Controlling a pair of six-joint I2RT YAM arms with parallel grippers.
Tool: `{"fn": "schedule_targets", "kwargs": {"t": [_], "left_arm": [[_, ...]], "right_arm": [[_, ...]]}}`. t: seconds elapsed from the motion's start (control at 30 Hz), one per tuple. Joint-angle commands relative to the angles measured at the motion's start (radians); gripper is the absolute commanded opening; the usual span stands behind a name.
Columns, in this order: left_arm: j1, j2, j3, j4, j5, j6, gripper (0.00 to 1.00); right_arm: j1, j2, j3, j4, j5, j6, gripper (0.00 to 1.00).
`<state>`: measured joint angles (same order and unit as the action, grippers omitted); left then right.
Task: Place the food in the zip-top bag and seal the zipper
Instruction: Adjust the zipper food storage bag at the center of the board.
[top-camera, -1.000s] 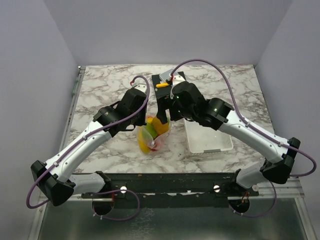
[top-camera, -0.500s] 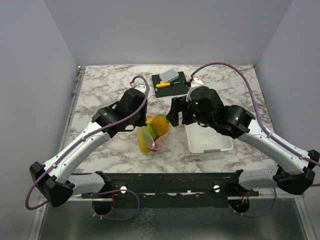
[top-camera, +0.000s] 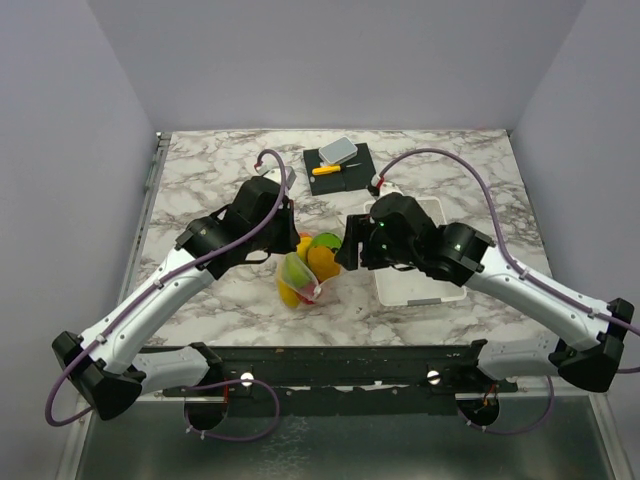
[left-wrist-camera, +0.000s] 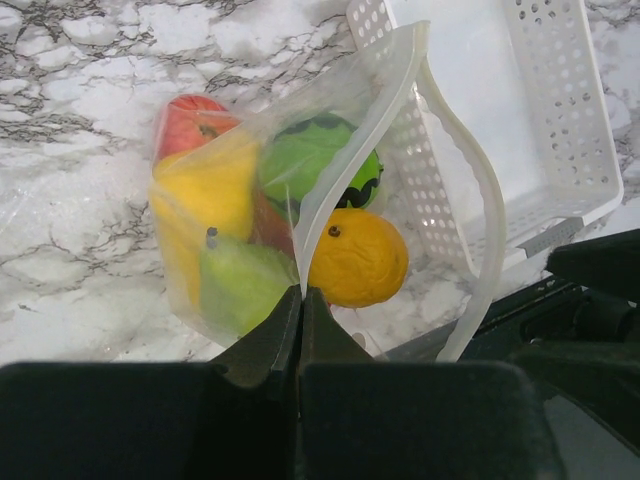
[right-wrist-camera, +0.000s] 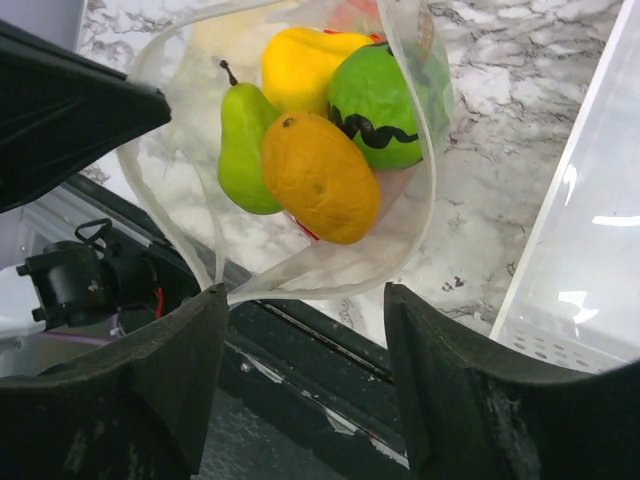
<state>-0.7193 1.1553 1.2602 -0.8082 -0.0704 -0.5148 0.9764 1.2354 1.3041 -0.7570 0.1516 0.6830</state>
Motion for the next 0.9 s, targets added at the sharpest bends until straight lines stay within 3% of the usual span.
{"fn": "schedule_targets", "kwargs": {"t": [0.0, 0.27, 0.57, 0.7, 0.87], "left_arm": [[0.0, -0.03, -0.007, 0.029, 0.028, -0.025, 0.0], [0.0, -0.046, -0.025, 0.026, 0.027, -0.021, 0.0], [0.0, -0.046, -0.024, 0.023, 0.032, -0.013, 0.0], [0.001, -0.048, -0.024, 0.021, 0.027, -0.012, 0.0], [0.0, -0.045, -0.018, 0.017, 0.026, -0.004, 0.0]], "right_arm": [[0.008, 0.063, 0.034, -0.066, 0.111, 0.109, 0.66], [0.008, 0.113, 0.002, -0.095, 0.217, 0.181, 0.6], [0.008, 0.128, -0.054, -0.053, 0.209, 0.233, 0.55], [0.008, 0.136, -0.072, -0.03, 0.195, 0.262, 0.46], [0.008, 0.126, -0.066, -0.016, 0.203, 0.255, 0.21]]}}
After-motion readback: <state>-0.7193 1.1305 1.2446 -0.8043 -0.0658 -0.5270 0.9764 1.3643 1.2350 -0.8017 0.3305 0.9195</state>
